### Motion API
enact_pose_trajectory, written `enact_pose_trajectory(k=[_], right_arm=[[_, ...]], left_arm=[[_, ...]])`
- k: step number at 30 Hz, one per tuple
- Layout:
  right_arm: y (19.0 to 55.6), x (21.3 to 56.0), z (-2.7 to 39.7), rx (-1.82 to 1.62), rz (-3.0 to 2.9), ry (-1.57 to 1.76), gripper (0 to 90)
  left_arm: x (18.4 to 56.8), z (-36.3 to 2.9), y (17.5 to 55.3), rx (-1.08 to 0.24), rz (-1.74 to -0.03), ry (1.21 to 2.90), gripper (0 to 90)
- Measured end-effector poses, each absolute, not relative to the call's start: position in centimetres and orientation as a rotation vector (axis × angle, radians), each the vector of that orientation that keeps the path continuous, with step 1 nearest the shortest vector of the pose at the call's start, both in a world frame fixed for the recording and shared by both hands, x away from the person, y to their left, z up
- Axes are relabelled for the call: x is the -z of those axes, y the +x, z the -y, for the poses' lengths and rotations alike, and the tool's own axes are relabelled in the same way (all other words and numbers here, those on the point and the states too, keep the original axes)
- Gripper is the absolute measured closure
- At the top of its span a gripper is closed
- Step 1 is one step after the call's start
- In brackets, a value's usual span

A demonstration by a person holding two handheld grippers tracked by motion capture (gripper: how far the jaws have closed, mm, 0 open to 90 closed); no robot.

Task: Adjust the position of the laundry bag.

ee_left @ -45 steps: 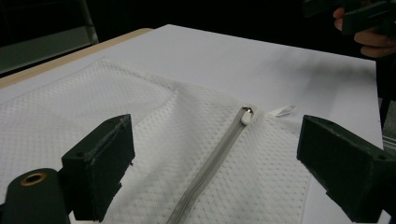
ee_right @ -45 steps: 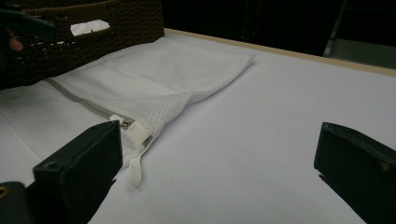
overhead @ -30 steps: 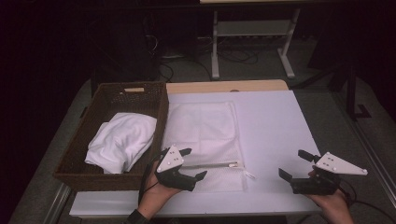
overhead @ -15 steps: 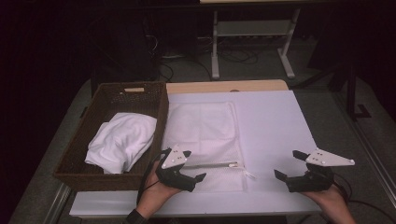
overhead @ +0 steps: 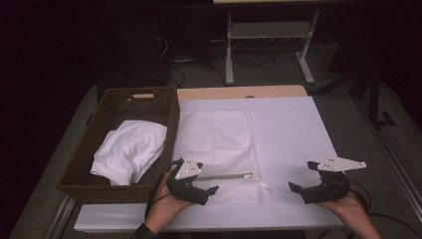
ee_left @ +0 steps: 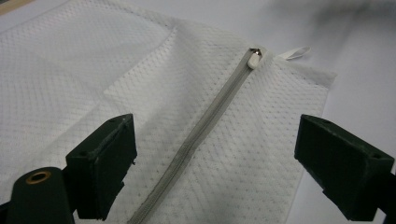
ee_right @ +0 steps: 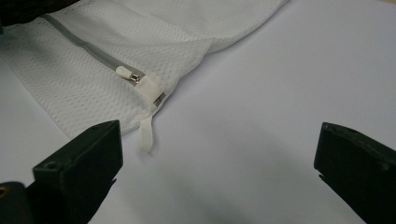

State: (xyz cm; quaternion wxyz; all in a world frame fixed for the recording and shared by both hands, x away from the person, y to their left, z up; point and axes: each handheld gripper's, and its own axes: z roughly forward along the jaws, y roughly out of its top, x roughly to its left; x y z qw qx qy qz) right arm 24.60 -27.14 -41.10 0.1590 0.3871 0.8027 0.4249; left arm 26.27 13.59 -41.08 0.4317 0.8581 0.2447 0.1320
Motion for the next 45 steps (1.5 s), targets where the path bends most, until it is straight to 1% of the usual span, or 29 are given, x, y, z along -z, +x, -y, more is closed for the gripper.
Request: enact_pose_trajectory(k=[18, 45], right_arm=[[26.0, 40.8, 26.3, -1.17, -2.329, 1.112, 0.6], [29.4, 39.7, 23.5, -1.112, -2.39, 1.056, 0.6]], left_arm=[[41.7, -13.4, 26.3, -0.312, -0.611, 2.162, 11.4], [41.8, -13.5, 26.4, -0.314, -0.619, 2.159, 11.1]])
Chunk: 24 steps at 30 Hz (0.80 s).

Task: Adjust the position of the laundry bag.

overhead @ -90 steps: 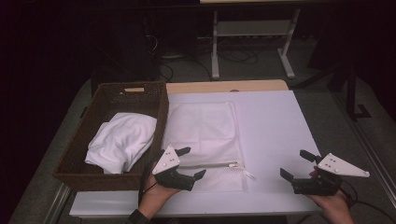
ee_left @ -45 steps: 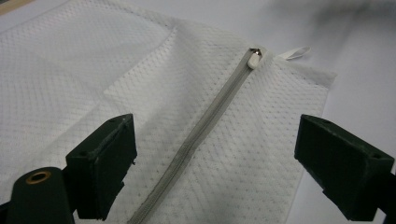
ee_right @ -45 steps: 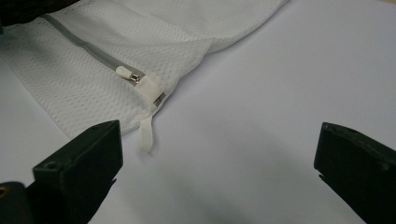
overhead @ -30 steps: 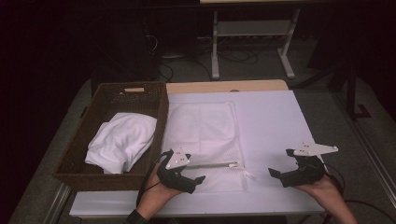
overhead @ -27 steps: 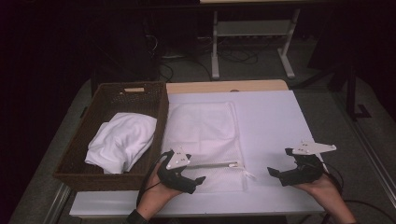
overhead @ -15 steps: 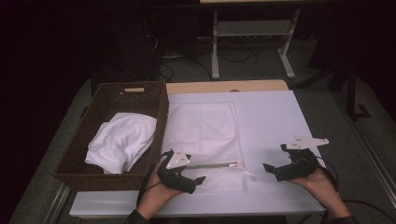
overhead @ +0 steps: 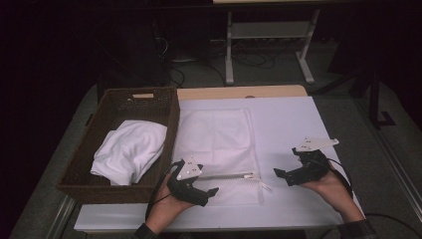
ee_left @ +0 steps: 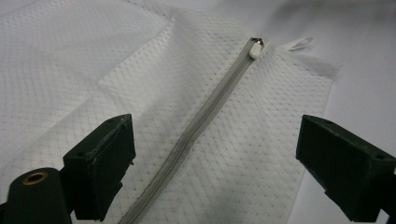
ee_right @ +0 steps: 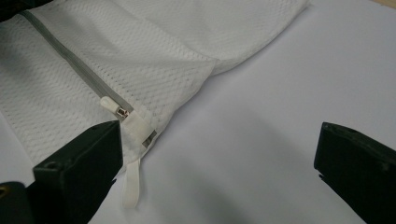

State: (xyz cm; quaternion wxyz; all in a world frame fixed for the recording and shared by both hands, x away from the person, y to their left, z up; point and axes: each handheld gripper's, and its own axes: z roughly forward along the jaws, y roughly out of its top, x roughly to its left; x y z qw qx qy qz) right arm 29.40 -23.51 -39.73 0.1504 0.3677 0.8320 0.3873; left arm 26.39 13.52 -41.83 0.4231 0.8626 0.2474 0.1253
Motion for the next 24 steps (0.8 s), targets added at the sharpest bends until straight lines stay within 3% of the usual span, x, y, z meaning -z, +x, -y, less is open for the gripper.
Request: enact_pose_trajectory(k=[24], right_arm=[[33.3, 39.0, 20.4, -1.084, -2.443, 1.022, 0.8]], left_arm=[[41.9, -13.6, 26.4, -0.309, -0.617, 2.151, 11.1]])
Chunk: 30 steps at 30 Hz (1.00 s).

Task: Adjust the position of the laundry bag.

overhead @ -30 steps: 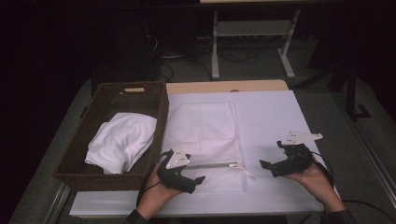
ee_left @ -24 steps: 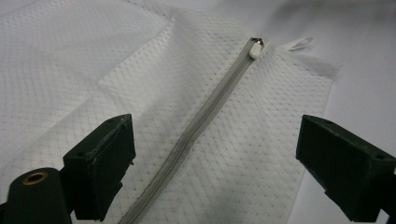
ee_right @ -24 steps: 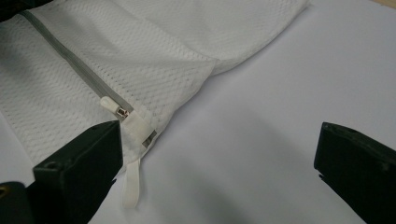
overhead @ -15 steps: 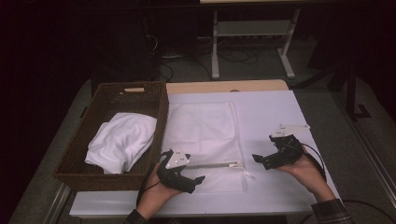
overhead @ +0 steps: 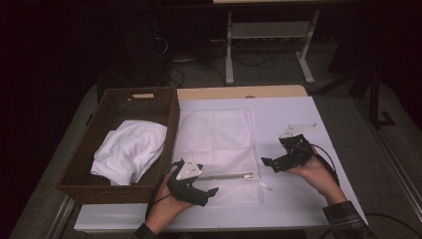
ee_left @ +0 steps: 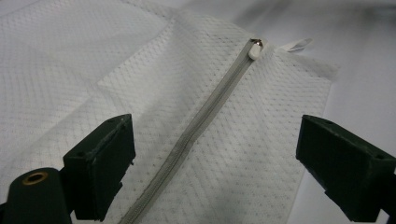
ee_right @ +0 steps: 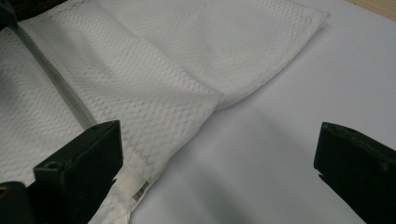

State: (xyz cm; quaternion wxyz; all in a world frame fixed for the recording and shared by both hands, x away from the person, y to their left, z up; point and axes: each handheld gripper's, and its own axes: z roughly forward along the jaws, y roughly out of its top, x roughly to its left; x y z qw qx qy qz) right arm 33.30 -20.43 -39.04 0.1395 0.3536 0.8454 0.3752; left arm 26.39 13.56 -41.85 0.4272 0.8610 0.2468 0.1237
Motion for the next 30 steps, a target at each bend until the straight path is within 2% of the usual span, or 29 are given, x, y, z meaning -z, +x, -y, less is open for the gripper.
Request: enact_pose_trajectory(k=[19, 26, 30], right_arm=[[36.7, 39.6, 18.0, -1.081, -2.455, 1.036, 1.1], [37.9, 40.0, 17.7, -1.088, -2.451, 1.05, 6.1], [38.7, 40.5, 17.5, -1.088, -2.464, 1.057, 11.9]], left_arm=[[41.9, -13.6, 26.4, -0.305, -0.613, 2.147, 11.1], [41.9, -13.6, 26.5, -0.301, -0.613, 2.15, 11.1], [41.9, -13.6, 26.5, -0.301, -0.613, 2.15, 11.1]])
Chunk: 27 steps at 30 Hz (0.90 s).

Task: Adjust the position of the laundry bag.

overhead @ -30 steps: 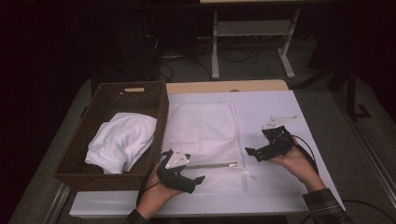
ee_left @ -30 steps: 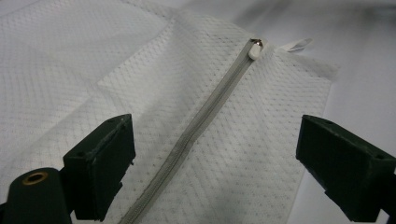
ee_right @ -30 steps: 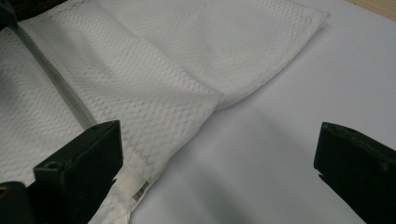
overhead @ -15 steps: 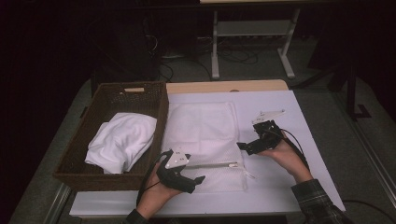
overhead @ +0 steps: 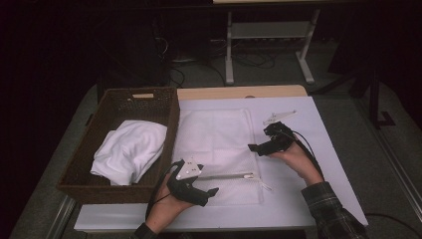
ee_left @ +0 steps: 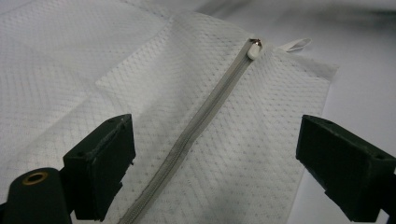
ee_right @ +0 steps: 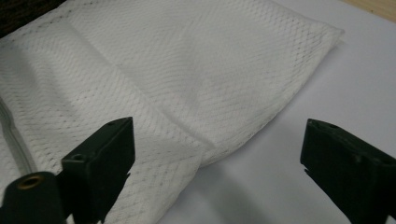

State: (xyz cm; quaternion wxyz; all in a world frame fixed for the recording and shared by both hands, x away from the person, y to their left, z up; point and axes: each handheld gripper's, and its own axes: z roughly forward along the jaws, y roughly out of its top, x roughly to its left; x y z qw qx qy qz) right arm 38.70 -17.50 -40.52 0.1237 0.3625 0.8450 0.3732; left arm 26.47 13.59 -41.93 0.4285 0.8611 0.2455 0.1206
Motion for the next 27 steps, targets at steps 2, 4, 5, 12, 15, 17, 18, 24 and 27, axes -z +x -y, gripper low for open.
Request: enact_pose_trajectory(k=[2, 4, 5, 12, 15, 17, 18, 24, 27], right_arm=[[39.0, 40.8, 17.3, -1.089, -2.469, 1.068, 13.3], [39.4, 41.2, 17.2, -1.083, -2.469, 1.075, 14.9], [39.6, 41.3, 17.1, -1.084, -2.471, 1.077, 16.3], [40.8, 42.3, 16.9, -1.098, -2.464, 1.118, 28.5], [41.2, 42.7, 16.7, -1.079, -2.468, 1.126, 32.7], [41.4, 43.0, 16.7, -1.074, -2.466, 1.137, 36.5], [41.5, 43.1, 16.7, -1.072, -2.465, 1.142, 38.9], [41.9, 44.2, 16.6, -1.038, -2.469, 1.172, 51.5], [41.9, 44.5, 16.4, -1.012, -2.483, 1.173, 54.0]], left_arm=[[41.9, -13.6, 26.5, -0.3, -0.613, 2.148, 11.1], [41.9, -13.6, 26.5, -0.298, -0.613, 2.147, 11.1], [41.9, -13.6, 26.5, -0.298, -0.612, 2.148, 11.1], [41.9, -13.6, 26.5, -0.294, -0.615, 2.141, 11.1], [41.9, -13.6, 26.5, -0.294, -0.616, 2.14, 11.1], [41.9, -13.6, 26.5, -0.294, -0.616, 2.137, 11.1], [41.9, -13.6, 26.5, -0.293, -0.615, 2.138, 11.2], [41.9, -13.6, 26.5, -0.291, -0.612, 2.14, 11.2], [41.9, -13.6, 26.5, -0.292, -0.611, 2.138, 11.3]])
